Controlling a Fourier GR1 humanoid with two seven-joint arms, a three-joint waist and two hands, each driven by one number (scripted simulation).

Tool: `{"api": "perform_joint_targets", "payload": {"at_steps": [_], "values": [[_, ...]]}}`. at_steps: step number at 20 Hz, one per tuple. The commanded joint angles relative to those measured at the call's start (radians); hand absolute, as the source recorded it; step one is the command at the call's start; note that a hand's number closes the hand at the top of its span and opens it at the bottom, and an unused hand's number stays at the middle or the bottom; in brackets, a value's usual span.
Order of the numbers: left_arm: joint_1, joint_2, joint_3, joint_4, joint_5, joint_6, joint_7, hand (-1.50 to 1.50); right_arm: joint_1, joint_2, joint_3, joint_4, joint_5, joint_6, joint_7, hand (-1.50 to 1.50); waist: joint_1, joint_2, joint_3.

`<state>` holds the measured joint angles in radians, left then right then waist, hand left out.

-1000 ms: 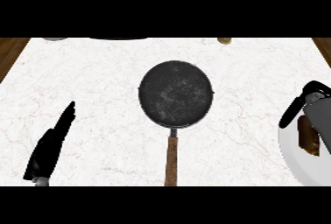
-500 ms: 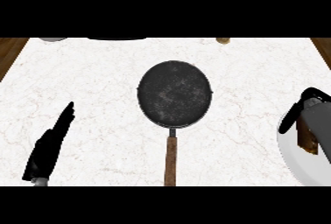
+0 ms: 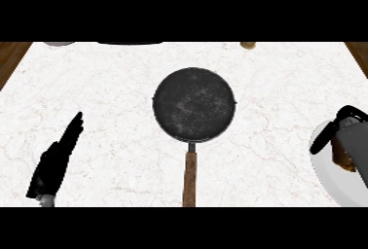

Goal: Pick the sweet potato from the plate and place it in the pan

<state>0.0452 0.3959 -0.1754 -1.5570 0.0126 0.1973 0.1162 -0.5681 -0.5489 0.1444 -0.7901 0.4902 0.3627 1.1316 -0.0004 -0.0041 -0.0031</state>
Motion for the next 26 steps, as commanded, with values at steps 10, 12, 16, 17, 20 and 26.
{"api": "perform_joint_targets", "payload": {"at_steps": [10, 12, 16, 17, 20, 26], "values": [[0.024, -0.061, -0.006, -0.021, -0.052, -0.009, 0.011, 0.0, 0.069, 0.041, -0.098, -0.062, 0.045, -0.064, 0.075, 1.5, -0.001, 0.002, 0.003], [0.045, -0.061, -0.012, -0.062, -0.067, 0.0, 0.03, 0.0, 0.049, 0.104, -0.094, -0.05, 0.062, -0.102, 0.107, 1.5, 0.005, 0.003, 0.003], [0.035, -0.042, 0.033, -0.038, -0.051, -0.036, 0.017, 0.0, 0.096, 0.089, -0.098, -0.078, 0.104, -0.129, 0.066, 1.5, 0.001, 0.003, 0.003], [0.074, -0.014, 0.051, -0.102, -0.041, -0.056, 0.032, 0.0, 0.137, 0.067, -0.087, -0.231, 0.07, -0.044, 0.012, 1.5, -0.003, 0.0, 0.002], [0.011, -0.026, 0.046, -0.047, -0.03, -0.05, 0.045, 0.0, 0.083, 0.05, 0.0, -0.248, 0.035, 0.064, -0.348, 1.5, -0.007, -0.001, 0.003], [0.065, -0.043, 0.037, -0.035, -0.046, -0.037, 0.0, 0.0, 0.116, -0.065, 0.065, -0.475, 0.115, -0.045, -0.655, 1.5, -0.014, -0.005, 0.003]]}}
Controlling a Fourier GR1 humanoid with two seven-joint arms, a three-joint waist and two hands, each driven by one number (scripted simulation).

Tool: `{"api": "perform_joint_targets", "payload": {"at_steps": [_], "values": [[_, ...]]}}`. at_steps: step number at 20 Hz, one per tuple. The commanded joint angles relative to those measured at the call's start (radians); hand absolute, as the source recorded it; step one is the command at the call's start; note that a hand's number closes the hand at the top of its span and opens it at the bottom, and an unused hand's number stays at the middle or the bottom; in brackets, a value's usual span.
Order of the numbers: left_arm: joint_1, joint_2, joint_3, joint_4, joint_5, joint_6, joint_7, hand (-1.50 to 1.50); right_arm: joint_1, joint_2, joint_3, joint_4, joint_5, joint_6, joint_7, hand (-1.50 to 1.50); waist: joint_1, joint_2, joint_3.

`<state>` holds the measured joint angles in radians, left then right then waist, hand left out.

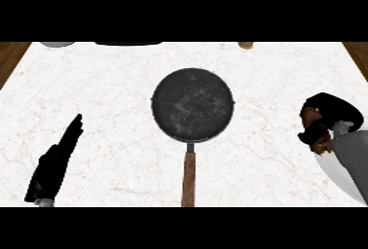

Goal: Pick the sweet potato from the plate and place it in the pan

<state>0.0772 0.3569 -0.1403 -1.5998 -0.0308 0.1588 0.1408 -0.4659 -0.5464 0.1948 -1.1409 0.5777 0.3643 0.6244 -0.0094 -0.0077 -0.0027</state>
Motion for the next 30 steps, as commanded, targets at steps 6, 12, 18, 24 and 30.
{"api": "perform_joint_targets", "payload": {"at_steps": [6, 12, 18, 24, 30], "values": [[0.024, 0.002, 0.006, -0.002, -0.003, -0.007, -0.019, 0.0, -0.047, -0.053, -0.014, -0.326, 0.101, -0.304, -0.285, 1.5, -0.001, -0.003, 0.003], [0.007, 0.015, 0.038, -0.004, 0.001, -0.033, -0.01, 0.0, -0.131, -0.03, -0.041, -0.358, 0.086, -0.271, -0.347, 1.5, 0.019, 0.006, 0.003], [-0.007, 0.003, 0.029, -0.021, -0.024, -0.042, 0.014, 0.0, -0.292, 0.184, -0.011, -0.223, 0.074, -0.273, -0.282, 1.5, 0.031, 0.01, 0.003], [-0.005, -0.018, 0.035, -0.015, -0.023, -0.052, -0.01, 0.0, -0.442, 0.355, -0.01, 0.063, 0.107, -0.34, -0.296, 1.5, 0.044, 0.014, 0.003], [-0.043, -0.021, 0.045, 0.018, -0.024, -0.075, -0.005, 0.0, -0.54, 0.535, 0.0, 0.334, 0.151, -0.453, -0.314, 1.5, 0.044, 0.016, 0.002]]}}
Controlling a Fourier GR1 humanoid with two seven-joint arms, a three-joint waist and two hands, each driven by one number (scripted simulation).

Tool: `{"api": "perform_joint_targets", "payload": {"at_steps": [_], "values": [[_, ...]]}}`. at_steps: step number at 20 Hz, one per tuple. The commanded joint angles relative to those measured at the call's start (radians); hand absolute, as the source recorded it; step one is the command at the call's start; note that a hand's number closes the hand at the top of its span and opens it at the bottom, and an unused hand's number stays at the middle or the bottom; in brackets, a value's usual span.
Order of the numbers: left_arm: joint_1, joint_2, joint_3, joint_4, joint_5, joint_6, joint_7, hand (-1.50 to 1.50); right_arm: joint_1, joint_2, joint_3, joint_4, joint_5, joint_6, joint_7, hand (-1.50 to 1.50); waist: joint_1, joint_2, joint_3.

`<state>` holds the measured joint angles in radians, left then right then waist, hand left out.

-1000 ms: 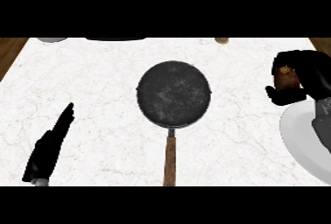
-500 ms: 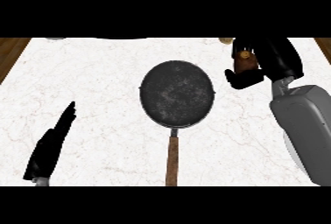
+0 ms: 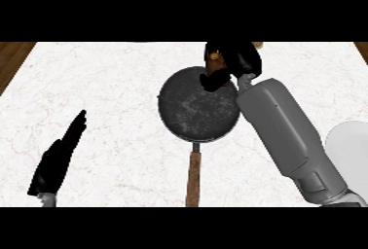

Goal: Pick the sweet potato from the plate and place it in the pan

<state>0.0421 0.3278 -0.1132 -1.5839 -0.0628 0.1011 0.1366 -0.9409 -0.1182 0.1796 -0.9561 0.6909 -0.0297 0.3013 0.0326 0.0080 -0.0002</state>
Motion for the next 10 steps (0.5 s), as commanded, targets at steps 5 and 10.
{"api": "perform_joint_targets", "payload": {"at_steps": [5, 10], "values": [[-0.035, -0.024, -0.013, 0.026, -0.035, 0.004, -0.006, 0.0, -0.147, 0.116, 0.029, 0.418, 0.044, -0.099, -0.082, 1.5, 0.024, 0.011, 0.0], [-0.062, -0.013, 0.0, 0.014, -0.01, -0.026, 0.014, 0.0, -0.137, 0.117, -0.013, 0.507, -0.128, -0.014, -0.103, 1.5, 0.054, 0.018, 0.001]]}}
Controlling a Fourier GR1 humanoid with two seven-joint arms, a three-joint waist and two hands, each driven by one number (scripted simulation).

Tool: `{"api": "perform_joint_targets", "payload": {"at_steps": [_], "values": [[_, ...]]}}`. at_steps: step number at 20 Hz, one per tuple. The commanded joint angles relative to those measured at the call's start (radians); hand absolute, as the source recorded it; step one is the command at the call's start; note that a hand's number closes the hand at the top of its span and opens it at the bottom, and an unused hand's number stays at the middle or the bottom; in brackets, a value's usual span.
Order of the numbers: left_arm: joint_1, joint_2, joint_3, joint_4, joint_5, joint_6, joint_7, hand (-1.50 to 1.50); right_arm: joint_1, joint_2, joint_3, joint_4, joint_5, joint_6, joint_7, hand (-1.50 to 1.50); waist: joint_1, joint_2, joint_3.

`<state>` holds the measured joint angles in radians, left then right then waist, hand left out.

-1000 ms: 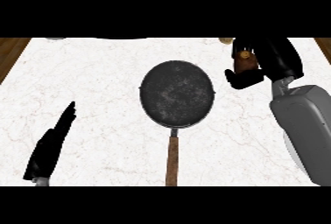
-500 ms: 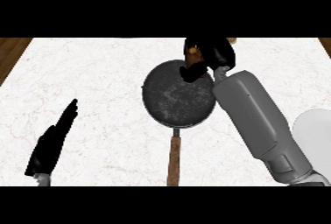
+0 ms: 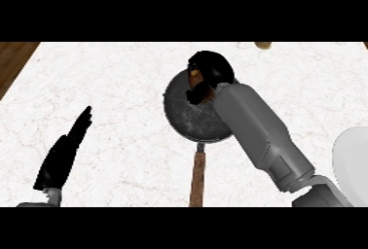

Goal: Pick the sweet potato from the plate and place it in the pan

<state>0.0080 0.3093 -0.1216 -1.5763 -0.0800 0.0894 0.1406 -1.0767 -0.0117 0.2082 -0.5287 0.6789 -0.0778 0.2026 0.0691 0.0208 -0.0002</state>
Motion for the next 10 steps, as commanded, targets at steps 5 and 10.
{"api": "perform_joint_targets", "payload": {"at_steps": [5, 10], "values": [[-0.02, -0.023, -0.029, 0.032, -0.024, -0.005, -0.038, 0.0, 0.004, 0.011, -0.143, 0.153, -0.307, 0.042, 0.005, -1.5, 0.047, 0.014, 0.001], [-0.052, -0.021, -0.023, 0.024, -0.025, -0.01, 0.001, 0.0, 0.019, 0.012, -0.173, 0.13, -0.419, -0.126, -0.172, -1.5, 0.035, 0.01, 0.002]]}}
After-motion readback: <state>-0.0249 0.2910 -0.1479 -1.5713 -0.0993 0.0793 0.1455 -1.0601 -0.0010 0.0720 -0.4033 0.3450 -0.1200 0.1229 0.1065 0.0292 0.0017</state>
